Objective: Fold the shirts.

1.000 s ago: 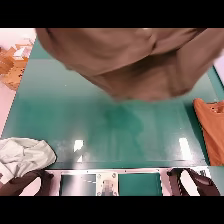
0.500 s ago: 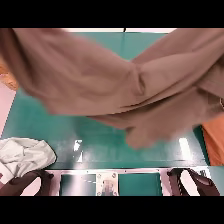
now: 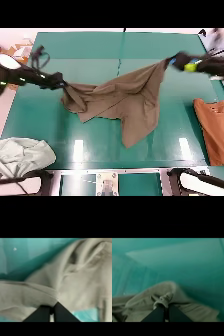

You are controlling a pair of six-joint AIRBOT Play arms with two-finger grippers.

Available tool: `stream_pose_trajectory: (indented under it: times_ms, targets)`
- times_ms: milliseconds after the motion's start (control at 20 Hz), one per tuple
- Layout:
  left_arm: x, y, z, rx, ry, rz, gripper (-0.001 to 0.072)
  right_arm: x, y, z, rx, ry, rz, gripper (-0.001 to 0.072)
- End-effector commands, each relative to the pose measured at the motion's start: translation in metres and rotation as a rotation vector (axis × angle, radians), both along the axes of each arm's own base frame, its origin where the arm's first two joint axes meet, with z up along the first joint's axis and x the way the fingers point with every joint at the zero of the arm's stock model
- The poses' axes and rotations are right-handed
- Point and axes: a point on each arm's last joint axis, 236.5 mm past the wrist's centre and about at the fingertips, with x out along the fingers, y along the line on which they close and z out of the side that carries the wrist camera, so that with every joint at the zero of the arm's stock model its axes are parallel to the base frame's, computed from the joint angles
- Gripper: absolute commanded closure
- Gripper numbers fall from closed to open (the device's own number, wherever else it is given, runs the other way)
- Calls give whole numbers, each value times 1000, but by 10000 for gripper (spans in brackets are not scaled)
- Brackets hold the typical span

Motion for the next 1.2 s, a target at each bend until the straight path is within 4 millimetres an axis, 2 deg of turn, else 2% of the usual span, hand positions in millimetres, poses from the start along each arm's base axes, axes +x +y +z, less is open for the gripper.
stream_pose_trajectory:
  times_ms: [0, 50, 100, 150, 250, 300, 400, 550, 700, 750, 850, 1000, 1050, 1100, 1150]
  targets:
    - [31, 8, -68, -18, 37, 49, 179, 0, 20, -115, 21, 233, 29, 688]
    - [34, 17, -60, -30, 49, 63, 149, -1, 21, -125, 24, 256, 31, 688]
    - [32, 27, -44, -60, 78, 70, 184, -1, 18, -128, 19, 263, 28, 688]
    - [27, 38, -26, -88, 111, 60, 183, -1, 12, -129, 5, 263, 27, 687]
    - [2, 55, -4, -150, 236, 63, 183, -3, 3, -129, 5, 272, 20, 688]
    - [-14, 59, -4, -162, 304, 76, 184, -4, -1, -130, 7, 279, 15, 687]
    - [-51, 59, -17, -122, 403, 74, 184, -7, -10, -135, -27, 287, 16, 687]
    - [-99, 28, -44, -110, 458, 76, 183, -13, -21, -143, -81, 304, 30, 688]
    - [-131, -19, -82, -96, 472, 66, 184, -12, -24, -143, -84, 304, 24, 688]
    - [-136, -36, -95, -96, 466, 66, 184, -12, -24, -143, -84, 304, 24, 687]
    - [-134, -60, -113, -70, 411, 77, 184, -13, -24, -144, -83, 308, 27, 687]
    - [-115, -73, -120, -56, 325, 113, 186, -14, -23, -144, -81, 311, 31, 687]
    - [-112, -73, -121, -58, 320, 124, 244, -15, -22, -144, -80, 314, 34, 688]
    - [-112, -74, -121, -62, 324, 125, 425, -16, -22, -144, -79, 315, 35, 687]
    - [-115, -76, -120, -67, 329, 110, 553, -16, -22, -144, -78, 316, 36, 687]
